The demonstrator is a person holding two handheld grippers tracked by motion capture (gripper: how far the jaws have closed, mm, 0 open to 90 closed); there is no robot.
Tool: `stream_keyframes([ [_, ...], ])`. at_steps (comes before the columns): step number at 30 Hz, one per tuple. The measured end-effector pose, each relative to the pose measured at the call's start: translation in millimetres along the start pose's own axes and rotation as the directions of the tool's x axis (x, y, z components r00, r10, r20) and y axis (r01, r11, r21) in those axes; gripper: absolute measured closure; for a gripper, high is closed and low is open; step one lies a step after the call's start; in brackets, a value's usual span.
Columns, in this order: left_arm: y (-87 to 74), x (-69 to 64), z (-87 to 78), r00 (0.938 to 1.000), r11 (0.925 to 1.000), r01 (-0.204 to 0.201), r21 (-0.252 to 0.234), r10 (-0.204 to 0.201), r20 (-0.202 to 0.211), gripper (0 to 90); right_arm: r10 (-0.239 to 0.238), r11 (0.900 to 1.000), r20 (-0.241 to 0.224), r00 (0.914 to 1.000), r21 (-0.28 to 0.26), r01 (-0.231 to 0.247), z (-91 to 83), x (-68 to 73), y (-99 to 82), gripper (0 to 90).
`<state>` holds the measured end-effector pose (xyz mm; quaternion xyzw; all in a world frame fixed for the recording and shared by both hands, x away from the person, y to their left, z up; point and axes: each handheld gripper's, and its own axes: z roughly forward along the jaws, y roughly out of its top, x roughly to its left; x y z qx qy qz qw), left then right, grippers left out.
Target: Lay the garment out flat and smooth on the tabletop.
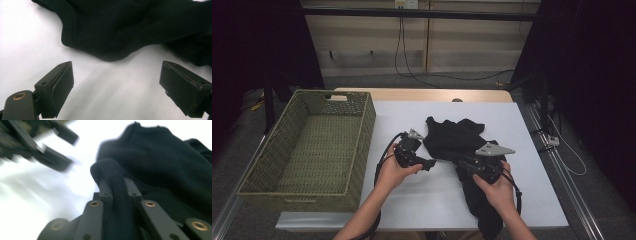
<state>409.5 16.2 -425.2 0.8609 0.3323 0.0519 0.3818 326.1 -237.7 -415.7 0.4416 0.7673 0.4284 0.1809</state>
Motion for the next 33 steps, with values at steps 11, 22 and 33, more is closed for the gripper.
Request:
stream_keyframes([
  [11,-2.6,8.0,-6.8,0.9997,0.9997,0.02,-0.012,-0.02,-0.01,12.2,0.109,0.9865,-0.126,0.986,-0.108,-0.123,-4.3,-6.3,26.7,67.0],
  [22,0.4,-16.3,11.9,0.9951,0.9985,-0.047,0.029,0.044,0.089,12.0,0.16,0.986,0.085,0.9836,-0.063,-0.155,9.9,-44.1,-5.1,39.2],
  [33,6.3,-44.6,31.1,0.9711,0.9901,-0.135,0.037,0.125,0.203,30.0,0.232,0.9666,0.162,0.9591,-0.149,-0.209,-38.5,-64.3,-12.6,30.0],
])
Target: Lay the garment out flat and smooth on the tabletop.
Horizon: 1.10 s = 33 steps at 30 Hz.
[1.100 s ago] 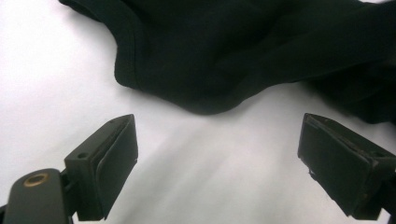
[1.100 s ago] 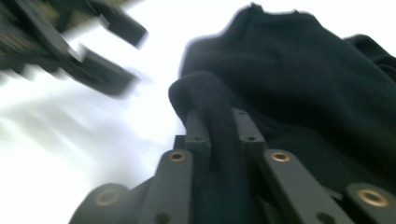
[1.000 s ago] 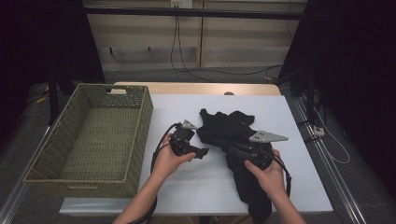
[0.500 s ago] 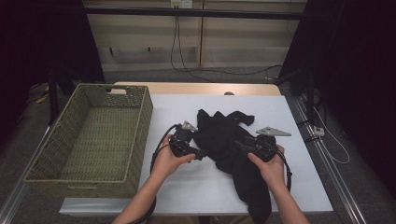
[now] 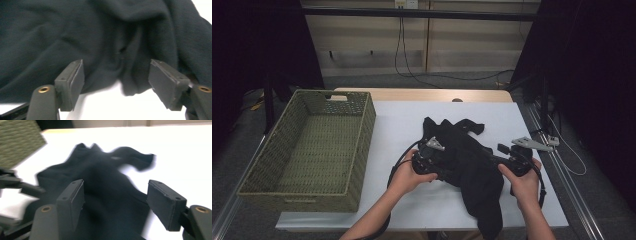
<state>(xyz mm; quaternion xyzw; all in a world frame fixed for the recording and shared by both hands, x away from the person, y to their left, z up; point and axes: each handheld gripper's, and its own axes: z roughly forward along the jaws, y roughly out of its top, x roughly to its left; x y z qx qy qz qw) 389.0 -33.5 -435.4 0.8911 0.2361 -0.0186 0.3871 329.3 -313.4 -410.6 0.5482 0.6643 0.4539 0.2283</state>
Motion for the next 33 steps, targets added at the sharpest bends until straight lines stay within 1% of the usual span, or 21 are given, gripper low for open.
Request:
stream_keyframes([
  [2,1.2,-3.3,5.1,0.9996,0.9998,-0.019,0.008,0.019,0.019,35.5,-0.009,0.9995,0.062,0.998,0.031,0.007,-3.3,-10.8,-6.8,31.3],
  [3,1.7,-4.9,7.1,0.9995,0.9998,-0.017,0.011,0.017,0.025,37.9,-0.025,0.9979,0.089,0.9957,0.061,0.02,-3.2,-15.3,-11.6,33.2],
  [4,2.3,-5.9,9.1,0.999,0.9997,-0.02,0.014,0.02,0.039,43.0,-0.038,0.9949,0.098,0.9944,0.097,0.029,-1.8,-19.2,-17.1,34.8],
  [6,3.8,-8.4,11.7,0.9981,0.9992,-0.029,0.029,0.027,0.054,53.4,-0.043,0.9866,0.081,0.9958,0.161,0.03,2.6,-23.3,-27.5,37.8],
  [8,5.0,-10.7,14.2,0.9973,0.9995,-0.006,0.03,0.004,0.074,63.4,-0.057,0.9772,0.059,0.9966,0.208,0.044,8.0,-22.6,-34.7,40.3],
  [10,6.3,-10.7,13.4,0.9967,0.9991,0.003,0.043,-0.006,0.081,71.1,-0.075,0.9691,0.033,0.9967,0.238,0.065,13.2,-18.3,-38.9,45.5],
  [11,6.9,-10.3,12.1,0.9963,0.9991,0.012,0.041,-0.015,0.084,75.2,-0.087,0.9623,0.023,0.9959,0.26,0.078,15.5,-14.6,-40.2,47.4],
  [12,7.5,-9.5,9.7,0.9955,0.999,0.025,0.038,-0.029,0.09,78.3,-0.109,0.9599,0.03,0.9936,0.263,0.097,17.3,-11.3,-41.3,49.0],
  [13,8.2,-8.6,6.6,0.9942,0.9987,0.042,0.03,-0.045,0.098,81.4,-0.115,0.9582,0.029,0.9929,0.267,0.104,18.0,-9.0,-40.7,58.1],
  [14,8.8,-7.5,2.7,0.9927,0.9981,0.056,0.023,-0.059,0.105,84.1,-0.107,0.9569,-0.003,0.9942,0.271,0.104,18.6,-8.0,-39.5,70.4],
  [15,9.4,-5.9,-1.9,0.9916,0.9976,0.066,0.02,-0.068,0.11,86.9,-0.095,0.9556,-0.033,0.9949,0.277,0.101,19.1,-7.7,-38.8,76.4],
  [16,9.9,-4.9,-6.5,0.9913,0.9969,0.077,0.012,-0.078,0.106,89.0,-0.097,0.9558,-0.038,0.9946,0.275,0.104,19.5,-7.6,-38.4,79.2],
  [17,10.1,-3.1,-11.0,0.9885,0.9961,0.088,0.003,-0.088,0.123,89.5,-0.101,0.9549,-0.045,0.9938,0.276,0.11,20.1,-8.1,-37.7,80.6],
  [18,9.9,-1.8,-15.2,0.9879,0.9955,0.095,-0.001,-0.094,0.124,89.7,-0.099,0.955,-0.047,0.9939,0.276,0.109,20.3,-9.3,-36.4,81.6],
  [20,8.5,0.6,-21.4,0.9877,0.9946,0.104,-0.006,-0.102,0.118,89.9,-0.098,0.9612,-0.026,0.9948,0.256,0.102,20.1,-12.1,-33.8,82.0],
  [22,6.3,2.5,-24.9,0.9892,0.9944,0.105,-0.003,-0.104,0.103,90.0,-0.075,0.9705,-0.019,0.997,0.229,0.077,19.0,-16.1,-30.4,82.2],
  [25,3.7,6.5,-32.0,0.9895,0.9936,0.113,-0.003,-0.112,0.091,90.0,-0.066,0.9813,0.005,0.9978,0.181,0.064,15.9,-22.6,-23.8,82.4],
  [26,3.1,8.7,-35.7,0.9884,0.992,0.125,-0.014,-0.124,0.088,90.0,-0.047,0.9849,0.007,0.9989,0.167,0.046,14.9,-25.5,-22.3,82.4],
  [28,2.3,14.2,-45.6,0.9856,0.9876,0.152,-0.036,-0.149,0.08,90.0,-0.046,0.989,0.031,0.9985,0.142,0.041,12.8,-31.4,-20.4,82.5],
  [31,0.8,22.3,-61.3,0.9811,0.979,0.189,-0.077,-0.185,0.056,90.0,-0.023,0.9937,0.061,0.9979,0.111,0.016,9.6,-42.4,-18.5,82.5],
  [33,-0.5,27.5,-70.2,0.9778,0.9725,0.209,-0.103,-0.207,0.036,90.0,-0.023,0.9956,0.105,0.9942,0.092,0.013,6.9,-50.5,-17.6,82.6],
])
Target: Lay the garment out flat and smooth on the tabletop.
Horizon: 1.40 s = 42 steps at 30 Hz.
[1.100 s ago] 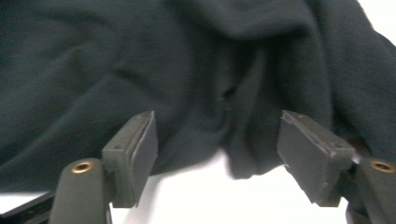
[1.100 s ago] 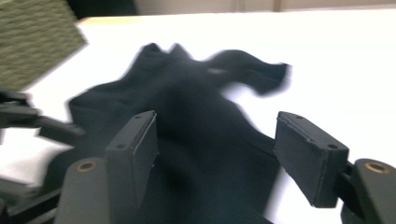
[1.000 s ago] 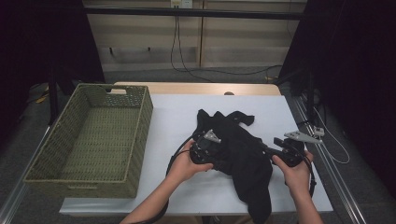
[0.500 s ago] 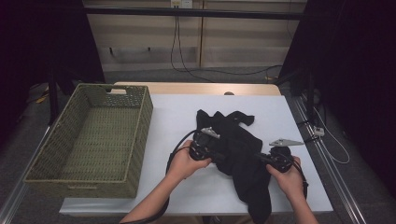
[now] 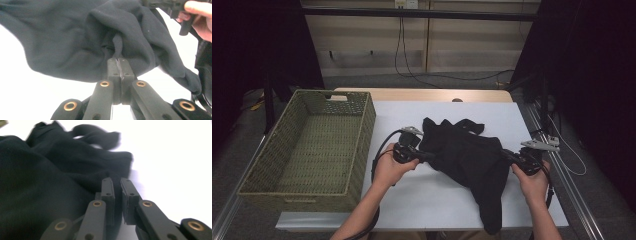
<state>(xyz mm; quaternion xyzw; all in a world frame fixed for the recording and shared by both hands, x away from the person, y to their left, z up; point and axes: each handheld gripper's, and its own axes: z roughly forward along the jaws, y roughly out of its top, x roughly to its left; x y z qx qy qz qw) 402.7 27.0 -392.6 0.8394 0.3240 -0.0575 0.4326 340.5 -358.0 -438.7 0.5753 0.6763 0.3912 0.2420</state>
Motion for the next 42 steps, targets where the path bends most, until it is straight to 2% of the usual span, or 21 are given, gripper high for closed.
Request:
stream_keyframes([
  [4,-0.4,7.4,-9.5,0.9993,0.999,0.033,-0.029,-0.034,-0.014,90.0,-0.021,0.9997,0.098,0.995,-0.007,0.021,-1.4,-14.7,-2.6,82.6],
  [5,-0.4,7.3,-9.4,0.9993,0.999,0.034,-0.03,-0.035,-0.014,90.0,-0.025,0.9997,0.108,0.9938,-0.003,0.026,-0.9,-16.8,-4.2,82.4],
  [7,0.6,6.5,-8.3,0.9994,0.9991,0.032,-0.028,-0.032,-0.01,90.0,-0.03,0.9995,0.097,0.9949,0.014,0.029,1.7,-16.4,-6.7,81.4],
  [8,1.2,5.4,-7.4,0.9995,0.999,0.032,-0.033,-0.032,-0.005,90.0,-0.042,0.999,0.095,0.9946,0.019,0.041,2.5,-13.8,-7.1,78.5],
  [10,2.9,3.8,-6.8,0.9998,0.9993,0.021,-0.03,-0.021,-0.003,90.0,-0.061,0.9978,0.093,0.9938,0.031,0.058,2.9,-6.2,-5.3,63.7],
  [12,4.4,2.4,-5.7,0.9998,0.9993,0.02,-0.032,-0.02,-0.002,90.0,-0.073,0.9972,0.072,0.9947,0.021,0.072,0.1,3.7,-2.1,54.6],
  [15,6.0,2.6,-3.5,0.9999,0.9994,0.015,-0.033,-0.015,-0.003,90.0,-0.078,0.997,0.025,0.9966,0.0,0.078,-5.9,20.2,2.7,47.0],
  [19,7.5,4.9,-1.0,0.9998,0.9992,0.019,-0.035,-0.02,-0.005,90.0,-0.097,0.9953,-0.069,0.9929,0.001,0.097,-9.2,42.2,3.4,46.2],
  [24,9.3,8.6,0.5,0.9995,0.9988,0.021,-0.045,-0.022,-0.022,90.0,-0.126,0.9908,-0.186,0.9744,0.027,0.133,-5.4,72.9,0.1,42.2],
  [26,9.2,11.3,1.3,0.9991,0.9987,0.026,-0.044,-0.027,-0.032,90.0,-0.156,0.9853,-0.221,0.9626,0.034,0.168,-4.3,85.5,-0.4,39.2],
  [27,8.8,12.5,2.0,0.9988,0.9985,0.028,-0.047,-0.03,-0.039,90.0,-0.184,0.9792,-0.231,0.9553,0.04,0.199,-3.3,91.1,-1.0,38.8],
  [29,8.3,15.2,2.6,0.9983,0.9987,0.03,-0.041,-0.032,-0.049,90.0,-0.237,0.9639,-0.239,0.9417,0.064,0.258,-0.4,99.2,-3.6,43.3],
  [30,8.0,16.3,2.8,0.9981,0.9986,0.033,-0.042,-0.035,-0.051,90.0,-0.241,0.9601,-0.253,0.937,0.08,0.268,1.4,100.9,-5.4,48.7],
  [33,7.5,18.6,1.5,0.9972,0.9982,0.042,-0.044,-0.045,-0.06,90.0,-0.236,0.9561,-0.267,0.9342,0.108,0.272,1.5,96.9,-6.7,72.6],
  [35,7.7,20.2,-1.1,0.9962,0.9981,0.045,-0.042,-0.048,-0.072,90.0,-0.202,0.9658,-0.282,0.9379,0.101,0.239,-2.1,88.8,-4.2,81.4],
  [37,7.6,21.8,-4.0,0.9942,0.9971,0.052,-0.056,-0.057,-0.091,90.0,-0.156,0.9783,-0.313,0.937,0.083,0.19,-6.5,78.9,-0.7,82.8],
  [40,8.4,24.6,-10.9,0.9923,0.9952,0.063,-0.075,-0.07,-0.102,90.0,-0.125,0.9879,-0.305,0.9442,0.05,0.147,-14.9,65.9,4.7,83.5],
  [42,9.4,26.0,-16.4,0.991,0.994,0.064,-0.089,-0.074,-0.112,90.0,-0.083,0.9946,-0.328,0.9411,0.031,0.099,-19.6,55.7,7.7,83.4],
])
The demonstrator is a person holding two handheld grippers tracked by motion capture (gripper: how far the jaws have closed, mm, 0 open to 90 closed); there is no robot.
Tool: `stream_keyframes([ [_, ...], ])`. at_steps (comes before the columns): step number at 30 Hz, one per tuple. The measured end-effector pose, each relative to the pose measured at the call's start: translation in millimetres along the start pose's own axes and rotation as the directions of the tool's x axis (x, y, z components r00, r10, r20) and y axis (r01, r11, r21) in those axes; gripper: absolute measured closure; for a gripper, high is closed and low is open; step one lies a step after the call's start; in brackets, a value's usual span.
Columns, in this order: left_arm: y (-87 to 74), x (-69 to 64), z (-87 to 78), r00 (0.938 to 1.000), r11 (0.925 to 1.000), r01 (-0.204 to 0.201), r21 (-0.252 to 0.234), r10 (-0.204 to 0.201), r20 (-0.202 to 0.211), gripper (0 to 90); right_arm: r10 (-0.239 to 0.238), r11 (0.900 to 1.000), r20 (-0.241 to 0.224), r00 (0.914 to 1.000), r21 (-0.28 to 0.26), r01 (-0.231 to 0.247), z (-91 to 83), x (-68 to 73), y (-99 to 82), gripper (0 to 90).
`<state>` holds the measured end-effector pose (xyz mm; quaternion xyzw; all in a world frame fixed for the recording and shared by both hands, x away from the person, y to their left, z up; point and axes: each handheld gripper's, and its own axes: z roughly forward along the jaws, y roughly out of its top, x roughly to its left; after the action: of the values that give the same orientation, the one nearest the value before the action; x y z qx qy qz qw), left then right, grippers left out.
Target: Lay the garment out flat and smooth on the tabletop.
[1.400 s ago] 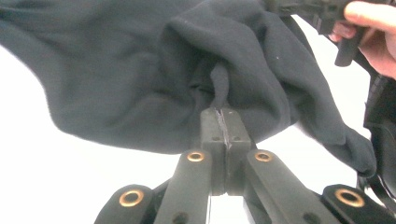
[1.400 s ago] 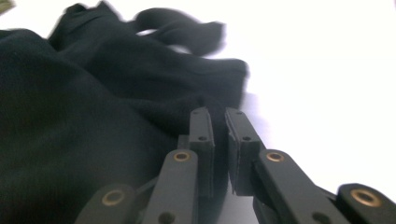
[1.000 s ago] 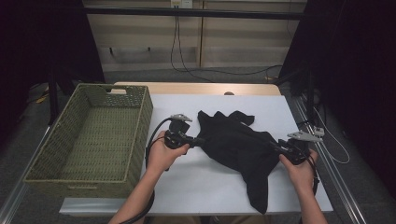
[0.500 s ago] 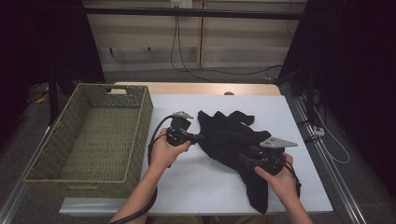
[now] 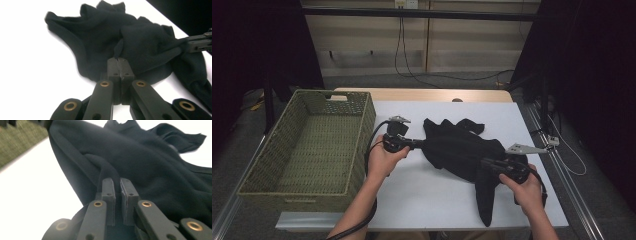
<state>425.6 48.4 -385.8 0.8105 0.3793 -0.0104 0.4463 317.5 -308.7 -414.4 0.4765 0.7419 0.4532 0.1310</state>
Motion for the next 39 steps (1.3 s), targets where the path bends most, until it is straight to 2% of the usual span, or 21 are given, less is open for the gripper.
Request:
stream_keyframes([
  [3,2.6,0.5,-6.0,1.0,0.9998,0.004,-0.019,-0.004,-0.003,90.0,0.073,0.9947,-0.011,0.9973,-0.072,-0.073,-13.2,-15.4,0.6,83.4],
  [5,4.2,-1.4,-7.2,1.0,0.9996,0.003,-0.029,-0.003,0.009,90.0,0.133,0.9826,-0.029,0.9907,-0.127,-0.136,-20.1,-27.3,-1.5,83.7],
  [6,4.6,-3.3,-6.6,1.0,0.9995,-0.008,-0.031,0.008,0.001,90.0,0.155,0.9776,-0.02,0.9878,-0.142,-0.156,-21.5,-32.5,-3.9,86.9],
  [7,4.7,-5.6,-4.7,0.9999,0.9994,-0.014,-0.033,0.014,0.003,90.0,0.159,0.9765,0.016,0.9872,-0.15,-0.154,-21.8,-37.2,-6.9,87.1],
  [10,3.6,-10.8,4.3,0.9992,0.9995,-0.029,-0.016,0.029,0.025,90.0,0.162,0.982,0.086,0.983,-0.112,-0.153,-14.6,-47.1,-17.7,87.4],
  [12,2.8,-12.9,9.6,0.9991,0.9992,-0.039,-0.001,0.039,0.018,90.0,0.123,0.9912,0.115,0.9857,-0.064,-0.116,-8.7,-46.0,-19.8,87.5],
  [15,0.9,-11.8,13.4,0.9989,0.9992,-0.041,0.002,0.041,0.021,90.0,0.076,0.9966,0.169,0.9827,-0.045,-0.07,-6.4,-40.8,-16.1,86.9],
  [18,-0.3,-11.8,15.3,0.9989,0.9993,-0.038,0.007,0.038,0.027,90.0,0.025,0.9993,0.23,0.973,-0.033,-0.018,-5.2,-37.2,-15.2,77.3],
  [22,0.1,-13.3,16.1,0.9989,0.9991,-0.043,0.004,0.043,0.02,90.0,-0.004,0.9986,0.255,0.9669,-0.049,0.017,-8.2,-27.0,-8.8,62.1],
  [26,1.4,-13.0,14.6,0.9987,0.9988,-0.048,0.002,0.048,0.014,90.0,-0.058,0.9953,0.245,0.9678,-0.061,0.075,-8.6,-9.1,0.4,54.7],
  [29,2.3,-14.4,14.5,0.9986,0.9987,-0.051,-0.002,0.051,0.012,90.0,-0.104,0.9912,0.241,0.9649,-0.055,0.12,-5.7,3.7,4.8,50.9],
  [31,2.8,-14.8,14.9,0.9986,0.9987,-0.051,-0.002,0.051,0.012,90.0,-0.122,0.9892,0.227,0.9663,-0.052,0.137,-3.2,10.7,6.3,50.5],
  [35,3.3,-13.5,15.6,0.9987,0.9988,-0.049,-0.001,0.049,0.011,90.0,-0.167,0.9838,0.167,0.9716,-0.037,0.176,2.7,25.6,8.3,51.0],
  [37,3.6,-12.2,15.9,0.9988,0.9988,-0.048,0.002,0.048,0.01,90.0,-0.183,0.9819,0.113,0.9765,-0.026,0.187,6.5,34.0,8.7,53.6],
  [39,4.3,-11.5,16.2,0.9989,0.999,-0.045,0.002,0.045,0.013,90.0,-0.201,0.9793,0.066,0.9773,-0.006,0.202,12.7,42.6,7.3,56.2],
])
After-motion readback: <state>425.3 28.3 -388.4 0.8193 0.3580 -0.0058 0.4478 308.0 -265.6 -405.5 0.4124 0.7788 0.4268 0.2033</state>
